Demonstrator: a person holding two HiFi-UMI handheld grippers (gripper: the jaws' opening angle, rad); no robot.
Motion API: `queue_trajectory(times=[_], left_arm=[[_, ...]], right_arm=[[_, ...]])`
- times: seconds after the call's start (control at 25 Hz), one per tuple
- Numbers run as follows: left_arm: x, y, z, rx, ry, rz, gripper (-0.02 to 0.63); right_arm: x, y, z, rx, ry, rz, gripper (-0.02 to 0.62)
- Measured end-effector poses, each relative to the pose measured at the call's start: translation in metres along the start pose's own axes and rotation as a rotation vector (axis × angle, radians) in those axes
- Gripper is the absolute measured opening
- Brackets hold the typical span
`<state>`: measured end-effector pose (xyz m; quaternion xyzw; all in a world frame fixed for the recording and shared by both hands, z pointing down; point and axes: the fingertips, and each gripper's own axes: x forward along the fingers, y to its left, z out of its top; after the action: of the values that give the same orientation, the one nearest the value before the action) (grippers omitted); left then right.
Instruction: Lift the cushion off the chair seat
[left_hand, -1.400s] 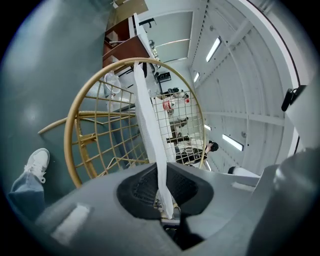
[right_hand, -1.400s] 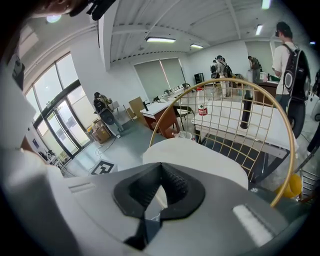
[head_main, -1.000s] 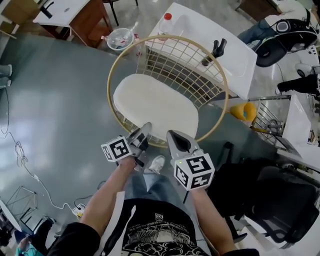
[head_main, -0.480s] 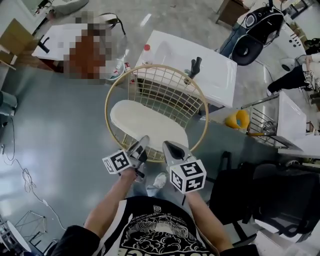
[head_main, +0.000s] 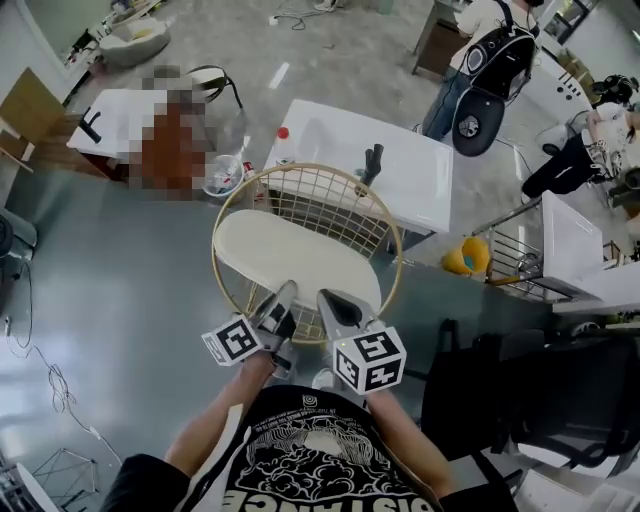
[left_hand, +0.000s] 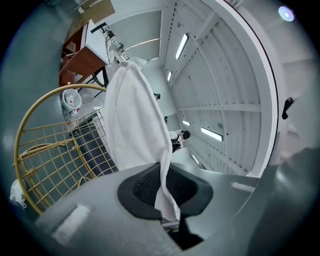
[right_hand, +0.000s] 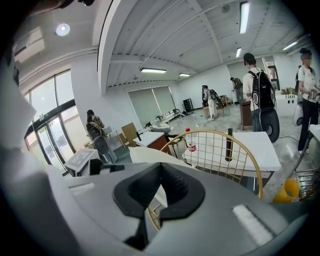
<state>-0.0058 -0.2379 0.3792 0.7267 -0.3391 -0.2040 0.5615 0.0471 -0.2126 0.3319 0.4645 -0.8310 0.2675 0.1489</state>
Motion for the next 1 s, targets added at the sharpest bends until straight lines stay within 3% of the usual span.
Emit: queue_trajectory(times=[0.48,1.0], left_arm=[[-0.008,-0.065,0.039,0.073,-0.076,-0.062,0.029],[-0.012,-0.073,0.047,0.12,-0.069,-0.085,0.029]], right_arm=[[-0.013,0.018,0.05,-0.086,-0.141,-0.04,-0.005],[-0.012,0.024,0.054,-0.084,-0.17,-0.073,-0.005]])
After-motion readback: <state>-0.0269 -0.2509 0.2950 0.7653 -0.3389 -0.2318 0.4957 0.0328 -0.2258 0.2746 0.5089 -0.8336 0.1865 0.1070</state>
